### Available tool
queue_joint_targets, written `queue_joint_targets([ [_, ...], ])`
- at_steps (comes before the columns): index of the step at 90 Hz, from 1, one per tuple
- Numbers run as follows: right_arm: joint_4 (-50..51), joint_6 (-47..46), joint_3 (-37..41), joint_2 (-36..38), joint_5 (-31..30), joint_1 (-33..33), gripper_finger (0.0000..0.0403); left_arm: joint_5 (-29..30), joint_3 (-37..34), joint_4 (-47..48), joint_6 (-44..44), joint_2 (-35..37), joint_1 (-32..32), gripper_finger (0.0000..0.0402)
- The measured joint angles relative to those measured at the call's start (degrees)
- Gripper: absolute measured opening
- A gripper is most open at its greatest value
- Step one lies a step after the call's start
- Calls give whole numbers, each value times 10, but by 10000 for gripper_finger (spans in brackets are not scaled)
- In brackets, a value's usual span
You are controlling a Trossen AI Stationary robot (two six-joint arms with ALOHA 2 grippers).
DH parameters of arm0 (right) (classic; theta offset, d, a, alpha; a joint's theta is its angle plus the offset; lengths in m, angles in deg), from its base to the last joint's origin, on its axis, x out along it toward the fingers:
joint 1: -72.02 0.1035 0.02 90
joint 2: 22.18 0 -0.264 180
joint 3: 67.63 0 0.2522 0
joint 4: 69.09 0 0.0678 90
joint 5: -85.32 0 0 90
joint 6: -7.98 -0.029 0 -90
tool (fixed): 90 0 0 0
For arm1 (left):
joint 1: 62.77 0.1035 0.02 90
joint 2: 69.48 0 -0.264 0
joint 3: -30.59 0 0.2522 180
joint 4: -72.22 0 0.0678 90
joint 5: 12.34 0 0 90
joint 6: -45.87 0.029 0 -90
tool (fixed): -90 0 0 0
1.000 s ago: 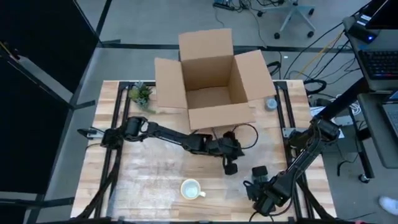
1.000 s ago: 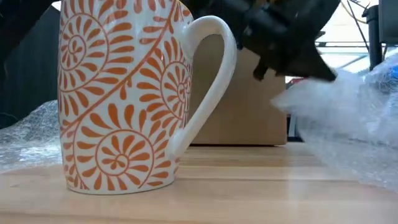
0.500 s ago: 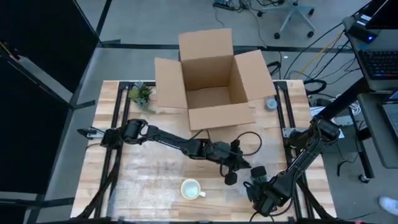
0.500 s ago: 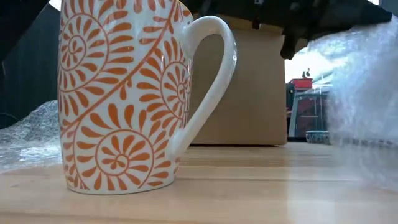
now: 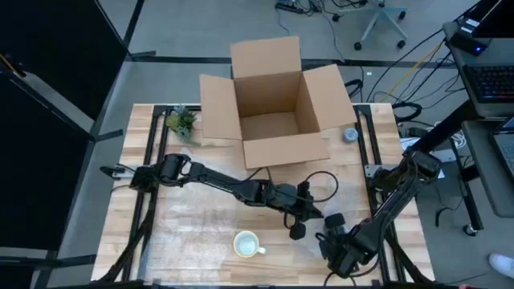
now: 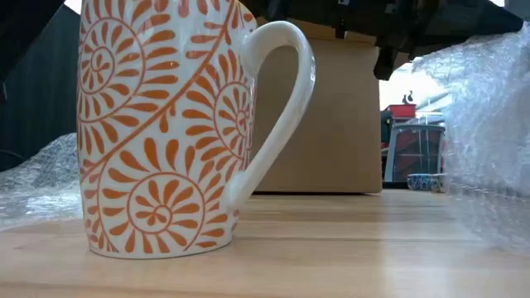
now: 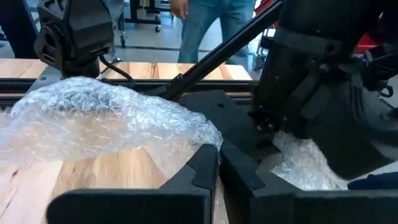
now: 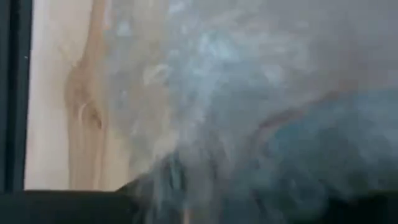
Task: Wrap mug
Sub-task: Wrap the red mug with bubble wrap
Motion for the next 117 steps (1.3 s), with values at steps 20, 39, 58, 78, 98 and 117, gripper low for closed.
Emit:
queue_joint_targets([
  [20,9,0,0,47,1,0,159,0,0,0,0,0,0,0],
  [39,40,-17,0,105,2,0,156,0,0,0,0,0,0,0],
  [58,59,-73,0,175,3,11,156,0,0,-10,-1,0,0,0],
  [78,59,-136,0,243,-38,23,156,0,0,-23,-10,0,-1,0],
  [98,51,-167,0,248,-109,39,155,9,0,-32,-10,0,11,0],
  [117,44,-165,0,207,-164,55,155,10,0,-33,-9,2,18,0],
])
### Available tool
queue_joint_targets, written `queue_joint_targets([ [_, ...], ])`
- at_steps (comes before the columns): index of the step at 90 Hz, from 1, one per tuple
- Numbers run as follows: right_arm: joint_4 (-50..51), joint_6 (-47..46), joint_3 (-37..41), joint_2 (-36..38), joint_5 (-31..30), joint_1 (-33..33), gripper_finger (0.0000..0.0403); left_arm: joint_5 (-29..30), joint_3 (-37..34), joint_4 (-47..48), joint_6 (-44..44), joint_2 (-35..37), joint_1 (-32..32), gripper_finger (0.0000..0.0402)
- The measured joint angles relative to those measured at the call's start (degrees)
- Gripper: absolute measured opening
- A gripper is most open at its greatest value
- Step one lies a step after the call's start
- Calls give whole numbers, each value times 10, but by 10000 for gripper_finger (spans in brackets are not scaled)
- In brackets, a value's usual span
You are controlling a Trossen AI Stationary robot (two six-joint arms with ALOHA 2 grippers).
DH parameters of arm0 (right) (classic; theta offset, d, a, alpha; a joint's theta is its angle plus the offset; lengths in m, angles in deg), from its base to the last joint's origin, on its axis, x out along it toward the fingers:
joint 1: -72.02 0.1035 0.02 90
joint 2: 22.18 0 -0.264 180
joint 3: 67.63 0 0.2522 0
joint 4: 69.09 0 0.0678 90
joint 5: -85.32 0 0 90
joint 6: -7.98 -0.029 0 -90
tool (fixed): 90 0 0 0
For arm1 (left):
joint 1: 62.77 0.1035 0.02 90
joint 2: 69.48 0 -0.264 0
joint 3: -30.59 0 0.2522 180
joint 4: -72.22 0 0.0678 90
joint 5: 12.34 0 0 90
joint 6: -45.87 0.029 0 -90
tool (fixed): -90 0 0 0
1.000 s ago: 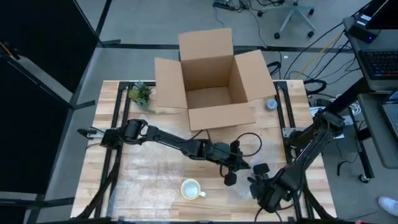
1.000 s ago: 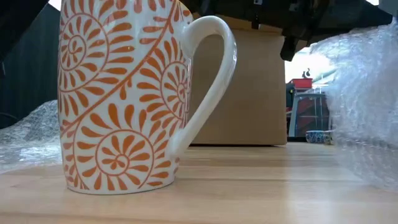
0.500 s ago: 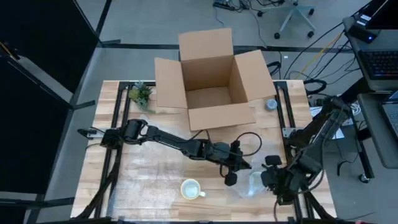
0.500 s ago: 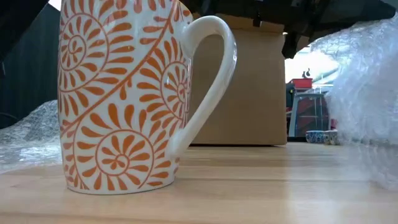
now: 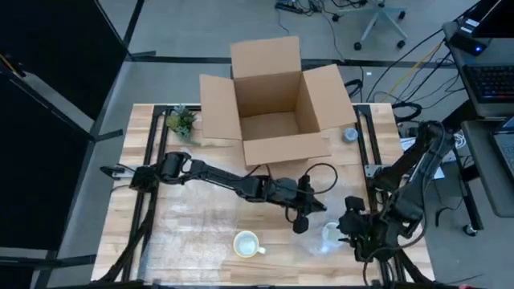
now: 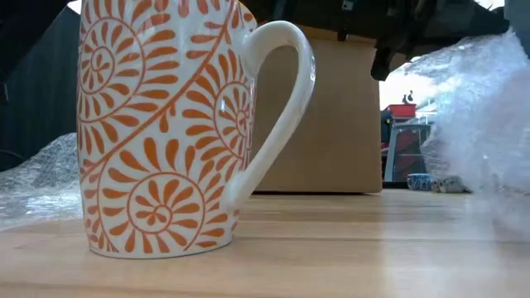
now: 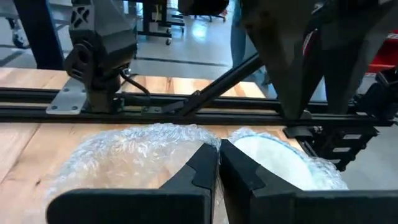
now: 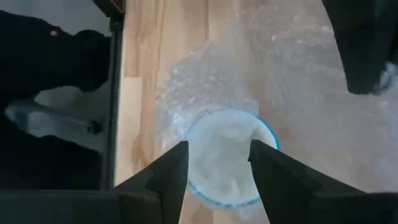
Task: Wrap mug
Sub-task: Wrap the red mug with bubble wrap
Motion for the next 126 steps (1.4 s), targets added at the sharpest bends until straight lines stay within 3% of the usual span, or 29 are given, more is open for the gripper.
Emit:
queue_joint_targets([
  [38,-26,-15,0,-104,-13,37,155,1,0,3,-1,1,4,0],
  [73,-49,-89,0,-119,-21,64,155,4,0,0,-10,1,11,0],
  [97,-17,-91,7,-171,-13,48,155,4,0,6,-20,2,10,0],
  [126,41,-91,6,-173,-38,16,155,4,0,-6,-54,2,12,0],
])
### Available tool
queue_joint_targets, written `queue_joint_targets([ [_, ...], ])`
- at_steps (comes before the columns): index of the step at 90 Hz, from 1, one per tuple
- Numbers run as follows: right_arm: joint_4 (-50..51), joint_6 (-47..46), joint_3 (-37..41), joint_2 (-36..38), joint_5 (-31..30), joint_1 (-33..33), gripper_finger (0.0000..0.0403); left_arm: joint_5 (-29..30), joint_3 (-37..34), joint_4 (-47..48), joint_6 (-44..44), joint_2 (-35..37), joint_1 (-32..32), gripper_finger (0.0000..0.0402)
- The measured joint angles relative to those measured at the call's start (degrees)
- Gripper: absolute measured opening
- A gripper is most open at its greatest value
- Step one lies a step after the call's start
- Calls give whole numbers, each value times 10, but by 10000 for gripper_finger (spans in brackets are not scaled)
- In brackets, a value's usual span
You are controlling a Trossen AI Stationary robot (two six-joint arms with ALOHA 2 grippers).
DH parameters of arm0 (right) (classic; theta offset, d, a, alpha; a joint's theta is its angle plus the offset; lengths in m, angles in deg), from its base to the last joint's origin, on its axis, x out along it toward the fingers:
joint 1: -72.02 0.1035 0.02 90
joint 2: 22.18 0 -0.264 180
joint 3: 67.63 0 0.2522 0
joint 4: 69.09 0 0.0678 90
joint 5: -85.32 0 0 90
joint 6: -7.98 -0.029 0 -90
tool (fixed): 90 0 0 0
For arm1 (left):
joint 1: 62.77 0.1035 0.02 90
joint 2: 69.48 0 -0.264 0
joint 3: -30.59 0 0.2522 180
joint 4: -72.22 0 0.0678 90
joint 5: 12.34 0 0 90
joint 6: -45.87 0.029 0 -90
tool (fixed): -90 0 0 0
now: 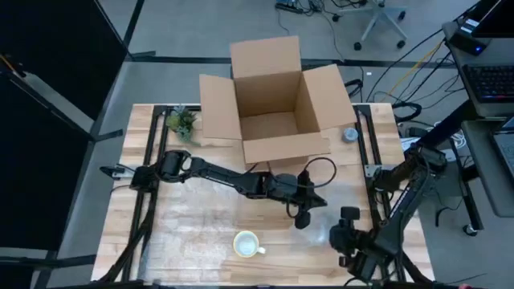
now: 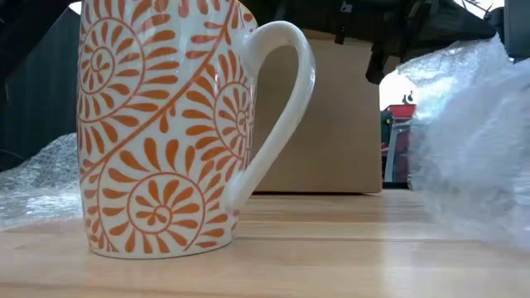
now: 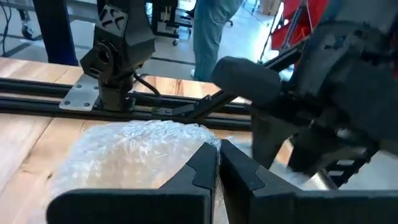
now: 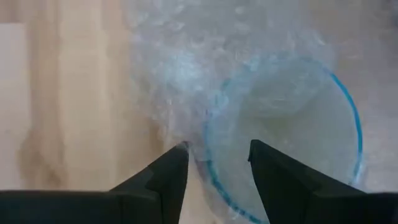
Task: Wrap mug
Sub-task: Wrap the red mug with bubble wrap
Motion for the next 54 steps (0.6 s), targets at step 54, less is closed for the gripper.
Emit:
queue_joint_targets([
  [54,5,2,0,0,-7,-34,155,-4,1,-21,3,-49,-15,0],
])
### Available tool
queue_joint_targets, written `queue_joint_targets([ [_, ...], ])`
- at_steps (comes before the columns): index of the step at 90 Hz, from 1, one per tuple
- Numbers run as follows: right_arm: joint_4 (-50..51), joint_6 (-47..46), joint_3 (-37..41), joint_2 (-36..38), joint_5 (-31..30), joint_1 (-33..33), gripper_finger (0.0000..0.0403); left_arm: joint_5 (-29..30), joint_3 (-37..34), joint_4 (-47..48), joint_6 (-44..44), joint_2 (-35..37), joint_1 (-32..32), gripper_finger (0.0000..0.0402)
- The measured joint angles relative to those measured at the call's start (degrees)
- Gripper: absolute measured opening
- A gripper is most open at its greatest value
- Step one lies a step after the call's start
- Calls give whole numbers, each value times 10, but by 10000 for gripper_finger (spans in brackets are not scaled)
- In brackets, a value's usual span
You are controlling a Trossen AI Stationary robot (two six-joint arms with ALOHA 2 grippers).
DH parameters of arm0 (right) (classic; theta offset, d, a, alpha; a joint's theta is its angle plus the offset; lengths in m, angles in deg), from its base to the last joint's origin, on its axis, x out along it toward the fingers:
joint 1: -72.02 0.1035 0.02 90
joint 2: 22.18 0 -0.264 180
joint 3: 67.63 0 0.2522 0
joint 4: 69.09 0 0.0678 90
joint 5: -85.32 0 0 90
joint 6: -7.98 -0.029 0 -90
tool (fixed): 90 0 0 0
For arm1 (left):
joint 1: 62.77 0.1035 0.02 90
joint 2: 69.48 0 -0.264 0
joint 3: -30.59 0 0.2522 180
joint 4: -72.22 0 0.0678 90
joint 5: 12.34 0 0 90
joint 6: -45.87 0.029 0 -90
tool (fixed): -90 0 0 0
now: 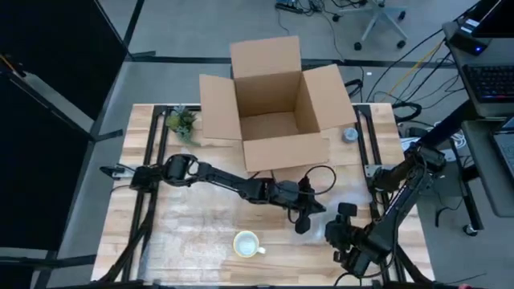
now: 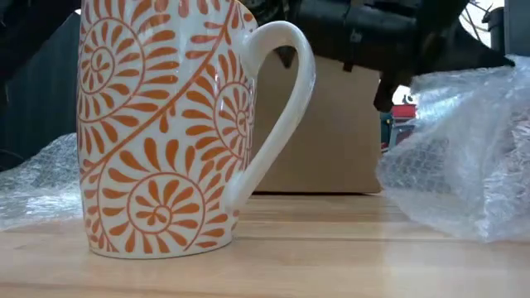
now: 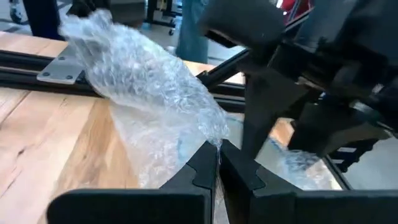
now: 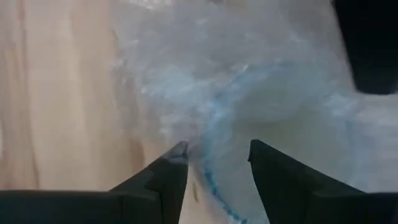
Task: Wrap mug
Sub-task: Wrap the red mug with bubble wrap
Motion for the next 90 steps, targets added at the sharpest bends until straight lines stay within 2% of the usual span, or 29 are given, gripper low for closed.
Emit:
queue_joint_targets([
  [46,127,32,-94,78,18,-2,155,1,-1,5,1,-1,-6,0],
  [62,178,30,-94,88,-24,-6,155,1,-1,4,1,-1,-7,0],
  [78,142,50,-60,88,-51,-18,155,1,-1,4,1,-1,-8,0],
  [90,58,68,-1,88,2,-19,155,1,-1,4,1,-1,-8,0],
])
